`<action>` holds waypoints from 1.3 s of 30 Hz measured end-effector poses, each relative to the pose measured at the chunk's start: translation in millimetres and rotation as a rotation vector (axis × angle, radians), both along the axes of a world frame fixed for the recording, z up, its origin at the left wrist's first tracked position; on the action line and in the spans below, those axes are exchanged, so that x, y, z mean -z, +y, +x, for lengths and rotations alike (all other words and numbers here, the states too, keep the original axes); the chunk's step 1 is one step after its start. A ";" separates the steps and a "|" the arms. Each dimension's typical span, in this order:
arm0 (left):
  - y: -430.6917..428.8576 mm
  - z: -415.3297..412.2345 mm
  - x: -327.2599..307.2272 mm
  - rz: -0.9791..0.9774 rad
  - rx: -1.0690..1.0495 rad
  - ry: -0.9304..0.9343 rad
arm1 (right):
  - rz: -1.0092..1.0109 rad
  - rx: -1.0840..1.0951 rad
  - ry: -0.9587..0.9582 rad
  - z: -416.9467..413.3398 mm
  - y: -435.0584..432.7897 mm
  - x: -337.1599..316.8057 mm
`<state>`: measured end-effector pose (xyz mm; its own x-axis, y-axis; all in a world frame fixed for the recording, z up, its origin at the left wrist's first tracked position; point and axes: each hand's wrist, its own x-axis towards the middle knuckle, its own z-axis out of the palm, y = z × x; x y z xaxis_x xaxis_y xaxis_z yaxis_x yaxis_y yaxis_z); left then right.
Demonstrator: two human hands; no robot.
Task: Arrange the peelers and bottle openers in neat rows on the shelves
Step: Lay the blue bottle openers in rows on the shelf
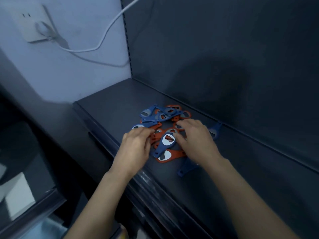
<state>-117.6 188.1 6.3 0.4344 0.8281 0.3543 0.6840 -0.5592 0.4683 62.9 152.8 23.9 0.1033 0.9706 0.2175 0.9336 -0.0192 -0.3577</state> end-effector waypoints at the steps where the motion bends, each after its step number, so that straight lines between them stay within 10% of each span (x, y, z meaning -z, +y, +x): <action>1: 5.2 -1.3 1.3 -0.004 -0.015 0.013 | 0.000 -0.009 -0.003 -0.1 6.6 1.3; 18: 142.8 21.5 20.2 -0.476 0.112 0.132 | -0.465 -0.135 0.060 29.5 133.1 29.0; 39: 142.6 59.7 29.7 -0.342 0.188 0.060 | 0.108 0.405 -0.008 72.4 46.5 27.0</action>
<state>-57.8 330.7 -23.4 0.6014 0.7979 0.0413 0.6161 -0.4960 0.6119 135.3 199.4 -3.1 0.4699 0.8235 0.3178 0.8611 -0.3485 -0.3702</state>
